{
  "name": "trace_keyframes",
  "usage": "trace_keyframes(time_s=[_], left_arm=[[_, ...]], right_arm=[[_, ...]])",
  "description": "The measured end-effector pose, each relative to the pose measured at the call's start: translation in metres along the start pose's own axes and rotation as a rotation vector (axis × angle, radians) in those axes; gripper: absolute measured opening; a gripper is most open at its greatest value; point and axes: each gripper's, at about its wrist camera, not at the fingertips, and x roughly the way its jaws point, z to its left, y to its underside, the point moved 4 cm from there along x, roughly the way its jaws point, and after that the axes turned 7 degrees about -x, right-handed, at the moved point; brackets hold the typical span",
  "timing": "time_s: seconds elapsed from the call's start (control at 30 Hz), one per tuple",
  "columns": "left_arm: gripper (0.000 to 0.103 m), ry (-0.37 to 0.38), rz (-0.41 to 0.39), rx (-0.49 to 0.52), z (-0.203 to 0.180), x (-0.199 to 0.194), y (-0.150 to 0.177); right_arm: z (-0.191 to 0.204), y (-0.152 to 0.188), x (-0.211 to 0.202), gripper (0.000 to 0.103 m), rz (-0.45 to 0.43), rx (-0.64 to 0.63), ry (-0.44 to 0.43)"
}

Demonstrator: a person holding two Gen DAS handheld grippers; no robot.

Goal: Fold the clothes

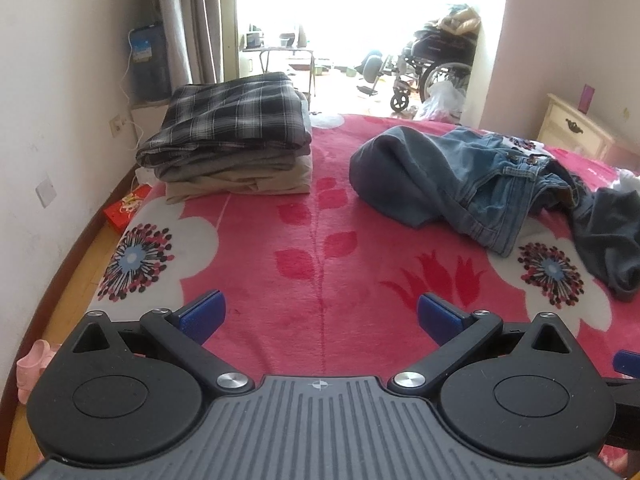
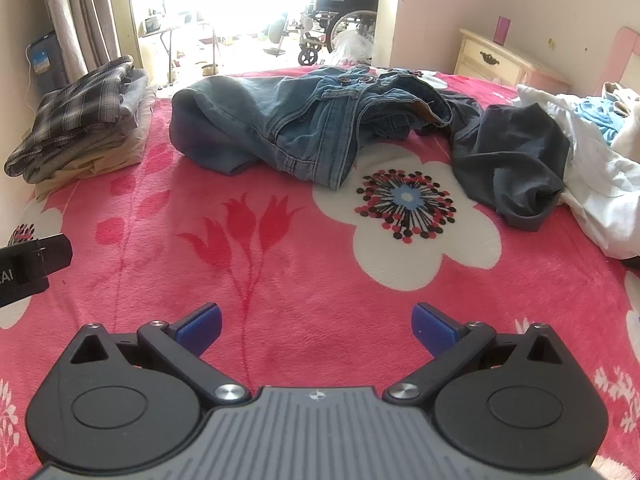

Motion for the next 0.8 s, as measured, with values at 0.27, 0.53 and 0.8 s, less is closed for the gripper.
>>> trace_keyframes(time_s=[0.27, 0.53, 0.8], left_arm=[[0.103, 0.001, 0.002, 0.006, 0.0012, -0.0010, 0.0013], [0.103, -0.002, 0.006, 0.003, 0.0013, -0.0003, 0.0014], [0.103, 0.000, 0.007, 0.007, 0.0007, 0.0003, 0.0018]], right_arm=[[0.0019, 0.0001, 0.0003, 0.103, 0.002, -0.001, -0.001], [0.0030, 0.0007, 0.0004, 0.103, 0.002, -0.001, -0.001], [0.0032, 0.0002, 0.0012, 0.103, 0.006, 0.001, 0.002]])
